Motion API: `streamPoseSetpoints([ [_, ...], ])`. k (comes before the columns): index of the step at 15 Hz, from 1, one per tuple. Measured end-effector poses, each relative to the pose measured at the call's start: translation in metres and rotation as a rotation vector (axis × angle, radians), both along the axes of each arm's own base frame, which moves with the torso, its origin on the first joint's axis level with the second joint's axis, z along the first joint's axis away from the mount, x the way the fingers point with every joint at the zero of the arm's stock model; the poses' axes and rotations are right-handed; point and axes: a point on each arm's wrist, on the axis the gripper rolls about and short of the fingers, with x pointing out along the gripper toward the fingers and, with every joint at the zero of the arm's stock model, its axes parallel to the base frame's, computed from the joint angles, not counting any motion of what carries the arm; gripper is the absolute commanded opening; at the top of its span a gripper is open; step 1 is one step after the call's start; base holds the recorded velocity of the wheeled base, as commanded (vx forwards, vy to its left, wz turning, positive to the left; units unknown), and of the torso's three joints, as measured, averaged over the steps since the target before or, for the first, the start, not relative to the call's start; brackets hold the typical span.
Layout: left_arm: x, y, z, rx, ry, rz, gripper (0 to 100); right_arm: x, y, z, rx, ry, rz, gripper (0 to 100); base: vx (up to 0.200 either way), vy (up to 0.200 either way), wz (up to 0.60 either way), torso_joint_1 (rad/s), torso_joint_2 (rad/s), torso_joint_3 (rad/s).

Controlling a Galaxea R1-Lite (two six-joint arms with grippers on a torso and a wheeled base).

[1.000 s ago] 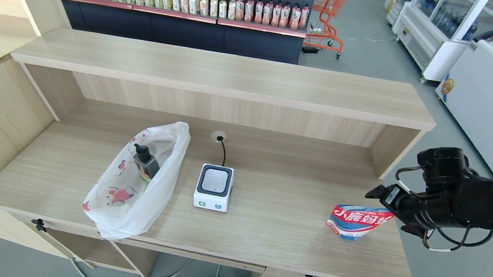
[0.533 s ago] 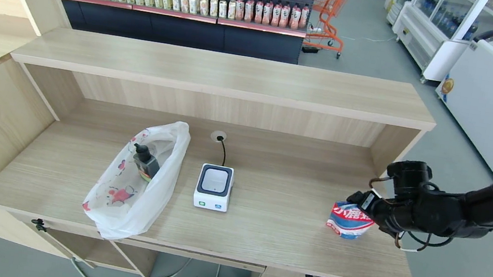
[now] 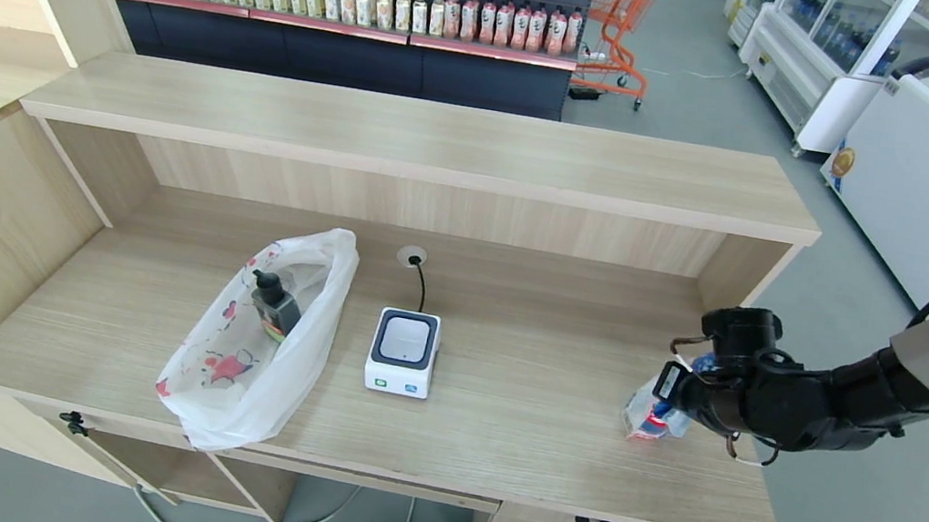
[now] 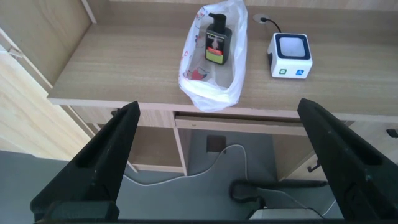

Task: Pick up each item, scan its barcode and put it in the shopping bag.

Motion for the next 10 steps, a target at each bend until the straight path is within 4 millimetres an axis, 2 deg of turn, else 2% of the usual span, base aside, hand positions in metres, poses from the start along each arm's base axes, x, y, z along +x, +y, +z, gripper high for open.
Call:
streamPoseSetpoints([
  [3,0.000,0.000,0.000,0.000,0.000,0.000,100,-0.008,-0.002,-0.003,-0.049,0.020,0.047,0,0.000,0.000,0.00,0.000,0.00,0.000],
  [5,0.000,0.000,0.000,0.000,0.000,0.000,100,-0.013,-0.002,0.014,-0.021,-0.007,0.142,0,0.000,0.000,0.00,0.000,0.00,0.000],
  [8,0.000,0.000,0.000,0.000,0.000,0.000,100,-0.036,-0.010,0.061,0.149,-0.143,0.571,0,0.000,0.000,0.00,0.000,0.00,0.000],
  [10,0.000,0.000,0.000,0.000,0.000,0.000,100,-0.064,-0.023,0.091,0.319,-0.263,0.916,0,0.000,0.000,0.00,0.000,0.00,0.000],
])
